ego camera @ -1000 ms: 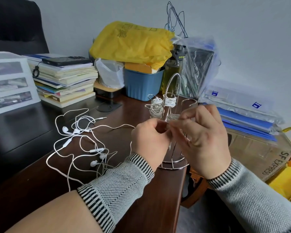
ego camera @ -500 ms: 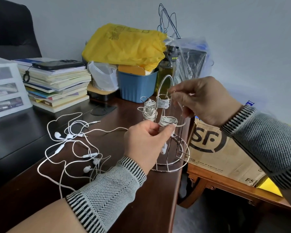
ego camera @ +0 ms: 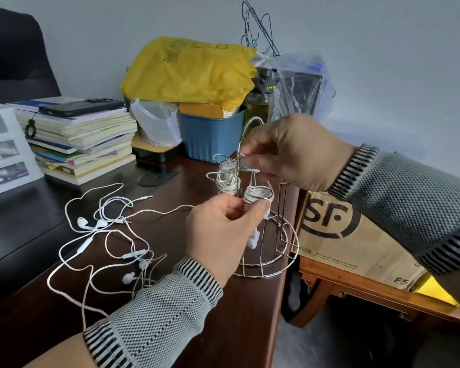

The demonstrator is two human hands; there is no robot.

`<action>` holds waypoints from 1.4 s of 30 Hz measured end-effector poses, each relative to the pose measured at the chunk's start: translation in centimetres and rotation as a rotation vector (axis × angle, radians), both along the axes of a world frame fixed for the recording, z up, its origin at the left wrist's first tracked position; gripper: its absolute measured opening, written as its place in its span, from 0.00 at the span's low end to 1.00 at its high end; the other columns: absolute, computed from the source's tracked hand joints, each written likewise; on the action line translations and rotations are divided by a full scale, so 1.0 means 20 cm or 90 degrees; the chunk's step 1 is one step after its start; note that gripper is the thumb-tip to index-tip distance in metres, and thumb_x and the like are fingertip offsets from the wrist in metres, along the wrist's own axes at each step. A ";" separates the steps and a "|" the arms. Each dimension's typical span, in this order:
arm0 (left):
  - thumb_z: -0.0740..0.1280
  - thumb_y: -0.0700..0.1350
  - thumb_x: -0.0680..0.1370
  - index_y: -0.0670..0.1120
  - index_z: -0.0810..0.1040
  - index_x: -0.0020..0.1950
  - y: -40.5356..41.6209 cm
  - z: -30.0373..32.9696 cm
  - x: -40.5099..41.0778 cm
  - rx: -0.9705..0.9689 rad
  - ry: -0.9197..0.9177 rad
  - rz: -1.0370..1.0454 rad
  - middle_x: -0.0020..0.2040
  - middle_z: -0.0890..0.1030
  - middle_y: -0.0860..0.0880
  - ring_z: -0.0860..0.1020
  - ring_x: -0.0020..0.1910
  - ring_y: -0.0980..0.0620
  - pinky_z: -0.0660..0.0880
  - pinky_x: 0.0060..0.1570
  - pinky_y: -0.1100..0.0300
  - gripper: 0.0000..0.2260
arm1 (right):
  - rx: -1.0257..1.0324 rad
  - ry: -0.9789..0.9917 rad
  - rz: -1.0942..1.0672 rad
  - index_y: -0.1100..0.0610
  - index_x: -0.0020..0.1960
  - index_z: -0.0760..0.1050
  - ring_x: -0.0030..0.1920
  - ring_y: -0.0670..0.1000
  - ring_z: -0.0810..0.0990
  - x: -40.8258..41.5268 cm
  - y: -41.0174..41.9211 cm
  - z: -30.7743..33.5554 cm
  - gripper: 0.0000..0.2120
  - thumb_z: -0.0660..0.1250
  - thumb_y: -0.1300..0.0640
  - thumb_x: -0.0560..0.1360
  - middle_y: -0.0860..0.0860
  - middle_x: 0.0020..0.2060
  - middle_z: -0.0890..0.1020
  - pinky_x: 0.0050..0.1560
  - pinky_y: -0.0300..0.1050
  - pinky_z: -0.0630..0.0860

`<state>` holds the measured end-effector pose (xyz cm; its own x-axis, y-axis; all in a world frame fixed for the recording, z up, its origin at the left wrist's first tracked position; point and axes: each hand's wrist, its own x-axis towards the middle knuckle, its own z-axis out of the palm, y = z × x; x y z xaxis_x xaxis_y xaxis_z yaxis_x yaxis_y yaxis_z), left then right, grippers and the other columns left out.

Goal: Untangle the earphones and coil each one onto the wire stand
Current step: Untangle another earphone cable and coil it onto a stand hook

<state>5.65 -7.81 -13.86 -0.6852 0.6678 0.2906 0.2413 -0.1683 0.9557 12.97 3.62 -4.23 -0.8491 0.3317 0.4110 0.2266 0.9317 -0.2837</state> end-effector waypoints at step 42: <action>0.75 0.43 0.71 0.40 0.84 0.39 0.02 -0.04 -0.02 0.027 0.024 0.004 0.27 0.82 0.46 0.76 0.22 0.60 0.70 0.26 0.71 0.06 | -0.028 -0.195 0.159 0.54 0.49 0.83 0.43 0.41 0.82 0.03 0.09 -0.03 0.07 0.70 0.63 0.74 0.45 0.42 0.84 0.49 0.35 0.77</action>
<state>5.33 -7.33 -14.69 -0.6775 0.6498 0.3446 0.2786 -0.2069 0.9379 13.53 5.47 -4.92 -0.9871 0.1103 0.1161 0.0743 0.9576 -0.2785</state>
